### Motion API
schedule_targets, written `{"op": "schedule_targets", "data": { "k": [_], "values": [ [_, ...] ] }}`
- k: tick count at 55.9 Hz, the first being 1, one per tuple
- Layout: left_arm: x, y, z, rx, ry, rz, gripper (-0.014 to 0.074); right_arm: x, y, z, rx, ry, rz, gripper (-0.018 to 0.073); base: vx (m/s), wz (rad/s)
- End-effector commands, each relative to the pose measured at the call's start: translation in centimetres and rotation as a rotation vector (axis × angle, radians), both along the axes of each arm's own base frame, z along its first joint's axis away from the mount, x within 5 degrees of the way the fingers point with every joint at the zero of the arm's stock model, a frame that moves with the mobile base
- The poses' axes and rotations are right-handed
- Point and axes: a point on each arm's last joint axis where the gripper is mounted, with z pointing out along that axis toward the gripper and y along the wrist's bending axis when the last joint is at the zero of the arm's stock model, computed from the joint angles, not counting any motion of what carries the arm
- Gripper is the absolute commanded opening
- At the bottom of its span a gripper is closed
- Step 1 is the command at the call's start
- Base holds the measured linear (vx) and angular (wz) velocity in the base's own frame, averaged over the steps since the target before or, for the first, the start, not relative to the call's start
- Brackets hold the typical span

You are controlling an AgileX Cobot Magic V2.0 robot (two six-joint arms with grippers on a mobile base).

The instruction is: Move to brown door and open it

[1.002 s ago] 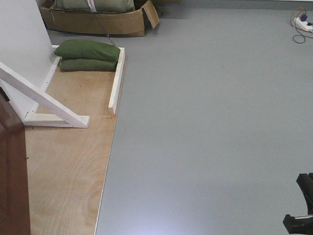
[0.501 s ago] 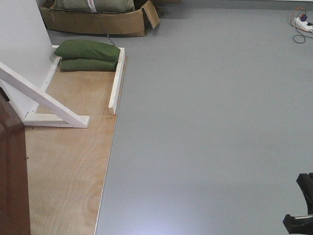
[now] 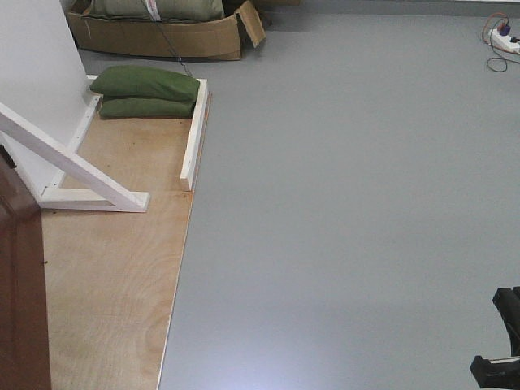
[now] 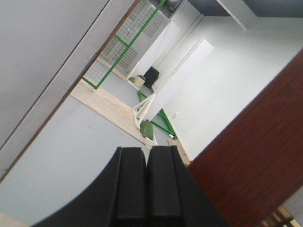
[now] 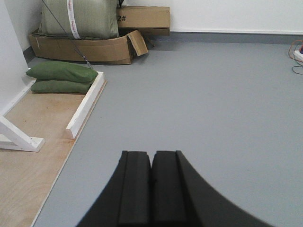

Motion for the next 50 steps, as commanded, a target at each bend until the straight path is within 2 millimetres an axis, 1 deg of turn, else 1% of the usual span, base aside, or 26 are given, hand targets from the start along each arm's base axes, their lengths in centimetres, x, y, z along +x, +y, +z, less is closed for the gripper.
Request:
{"op": "schedule_targets", "data": {
  "k": [1, 7, 16, 26, 40, 50],
  "values": [
    [0.9, -0.3, 1.5, 0.078, -0.061, -0.118, -0.0003, 0.2, -0.1, 0.6, -0.01, -0.083, -0.005, 0.0, 0.0, 0.0],
    [1.3, -0.6, 1.7, 0.076, -0.112, -0.199, -0.0003, 0.2, -0.1, 0.6, -0.01, -0.083, -0.005, 0.0, 0.0, 0.0],
    [1.7, -0.8, 1.9, 0.084, -0.146, -0.25, -0.0003, 0.2, -0.1, 0.6, -0.01, -0.083, -0.005, 0.0, 0.0, 0.0],
    [2.2, -1.2, 2.4, 0.132, -0.133, -0.325, -0.0003, 0.2, -0.1, 0.6, -0.01, -0.083, -0.005, 0.0, 0.0, 0.0],
    [2.9, -2.1, 4.2, 0.168, -0.169, -0.48, -0.0003, 0.2, -0.1, 0.6, -0.01, -0.083, -0.005, 0.0, 0.0, 0.0],
    [3.7, -2.8, 4.4, 0.175, -0.153, -0.596, -0.0003, 0.2, -0.1, 0.6, -0.01, -0.08, -0.005, 0.0, 0.0, 0.0]
  ]
}}
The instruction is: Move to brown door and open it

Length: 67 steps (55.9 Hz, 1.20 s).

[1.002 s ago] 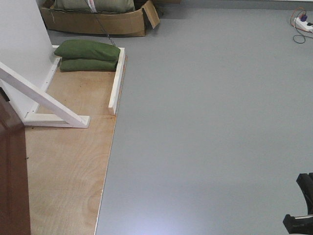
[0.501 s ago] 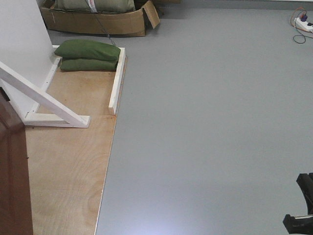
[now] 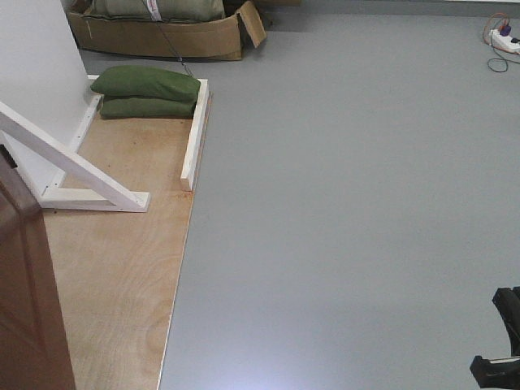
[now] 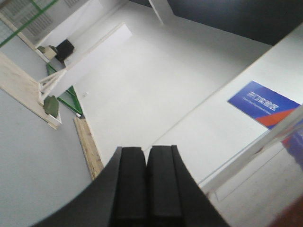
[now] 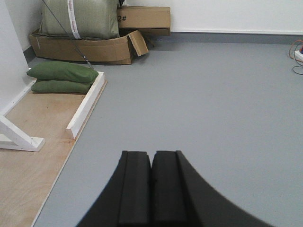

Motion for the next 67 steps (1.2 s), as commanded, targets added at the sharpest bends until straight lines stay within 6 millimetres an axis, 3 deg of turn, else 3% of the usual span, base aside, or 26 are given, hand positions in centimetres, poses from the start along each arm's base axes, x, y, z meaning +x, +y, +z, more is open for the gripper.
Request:
{"op": "schedule_targets", "data": {
  "k": [1, 32, 51, 67],
  "values": [
    [2.4, -1.6, 1.2, 0.124, 0.063, -0.262, -0.0003, 0.2, -0.1, 0.6, -0.01, -0.08, -0.005, 0.0, 0.0, 0.0],
    [4.9, -5.9, 0.7, 0.231, 0.167, -0.77, -0.0003, 0.2, -0.1, 0.6, -0.01, -0.08, -0.005, 0.0, 0.0, 0.0],
    [5.3, -9.1, 0.5, 0.547, 0.331, -0.945, -0.0003, 0.2, -0.1, 0.6, -0.01, -0.08, -0.005, 0.0, 0.0, 0.0],
    [5.1, -11.0, 0.3, 0.702, 0.362, -1.062, -0.0003, 0.2, -0.1, 0.6, -0.01, -0.081, -0.005, 0.0, 0.0, 0.0]
  ]
}}
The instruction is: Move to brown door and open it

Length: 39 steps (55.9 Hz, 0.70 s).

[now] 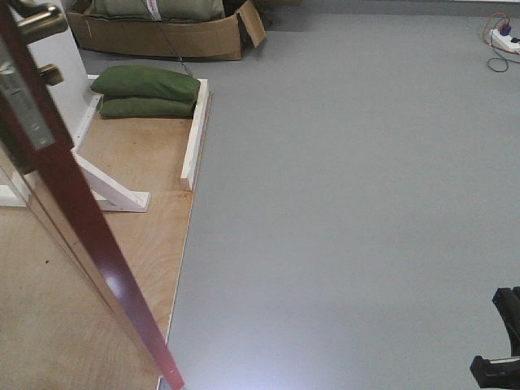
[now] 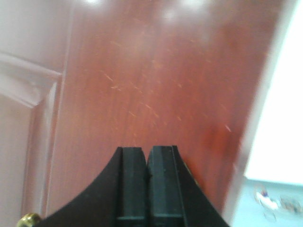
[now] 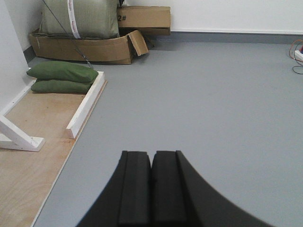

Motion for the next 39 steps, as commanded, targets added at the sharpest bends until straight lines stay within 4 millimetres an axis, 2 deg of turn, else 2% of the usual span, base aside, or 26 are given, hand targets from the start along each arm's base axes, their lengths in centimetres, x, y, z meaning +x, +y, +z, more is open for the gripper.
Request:
{"op": "schedule_targets", "data": {
  "k": [1, 5, 10, 18, 27, 33, 39],
  "values": [
    [-0.3, -0.7, 0.8, 0.058, -0.029, -0.05, -0.0003, 0.2, -0.1, 0.6, -0.01, -0.081, -0.005, 0.0, 0.0, 0.0],
    [-0.3, -1.1, 0.2, 0.088, -0.019, -0.075, -0.0003, 0.2, -0.1, 0.6, -0.01, -0.081, -0.005, 0.0, 0.0, 0.0],
    [-0.4, -1.2, -1.5, 0.094, 0.02, -0.086, -0.0003, 0.2, -0.1, 0.6, -0.01, -0.081, -0.005, 0.0, 0.0, 0.0],
    [-1.1, -0.5, -5.6, 0.096, 0.089, -0.038, -0.0003, 0.2, -0.1, 0.6, -0.01, -0.085, -0.005, 0.0, 0.0, 0.0],
    [-2.9, 0.4, -9.8, 0.071, 0.124, 0.025, -0.0003, 0.2, -0.1, 0.6, -0.01, -0.083, -0.005, 0.0, 0.0, 0.0],
    [-3.7, 0.8, -10.5, 0.066, 0.104, 0.045, -0.0003, 0.2, -0.1, 0.6, -0.01, -0.083, -0.005, 0.0, 0.0, 0.0],
    [-4.1, 0.8, -9.3, 0.143, 0.046, 0.055, -0.0003, 0.2, -0.1, 0.6, -0.01, -0.083, -0.005, 0.0, 0.0, 0.0]
  ]
}}
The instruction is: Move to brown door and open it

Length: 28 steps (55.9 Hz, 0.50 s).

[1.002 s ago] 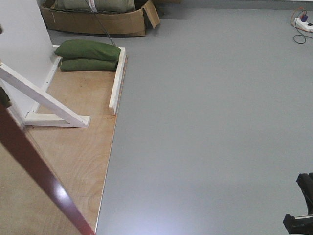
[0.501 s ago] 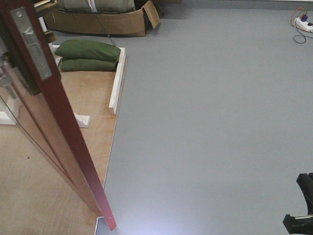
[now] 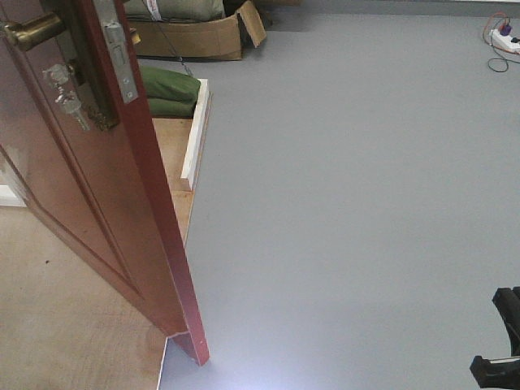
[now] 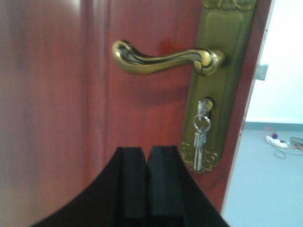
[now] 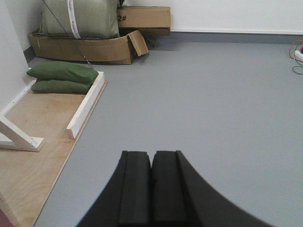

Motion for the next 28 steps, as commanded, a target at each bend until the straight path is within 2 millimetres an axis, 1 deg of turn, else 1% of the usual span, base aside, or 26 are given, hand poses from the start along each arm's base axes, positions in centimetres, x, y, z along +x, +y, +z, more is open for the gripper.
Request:
{"op": "schedule_targets", "data": {
  "k": [1, 6, 15, 22, 28],
  "values": [
    [-0.3, 0.2, 2.1, 0.051, -0.078, 0.025, -0.0003, 0.2, -0.1, 0.6, -0.01, -0.083, -0.005, 0.0, 0.0, 0.0],
    [-0.6, 0.3, 3.9, 0.084, -0.139, 0.028, -0.0003, 0.2, -0.1, 0.6, -0.01, -0.083, -0.005, 0.0, 0.0, 0.0],
    [-1.3, 1.0, 6.7, 0.061, -0.235, 0.097, -0.0003, 0.2, -0.1, 0.6, -0.01, -0.083, -0.005, 0.0, 0.0, 0.0],
    [-1.5, 1.2, 7.9, 0.049, -0.27, 0.122, -0.0003, 0.2, -0.1, 0.6, -0.01, -0.083, -0.005, 0.0, 0.0, 0.0],
    [-0.8, 1.0, 8.6, 0.057, -0.263, 0.113, -0.0003, 0.2, -0.1, 0.6, -0.01, -0.083, -0.005, 0.0, 0.0, 0.0]
  ]
}}
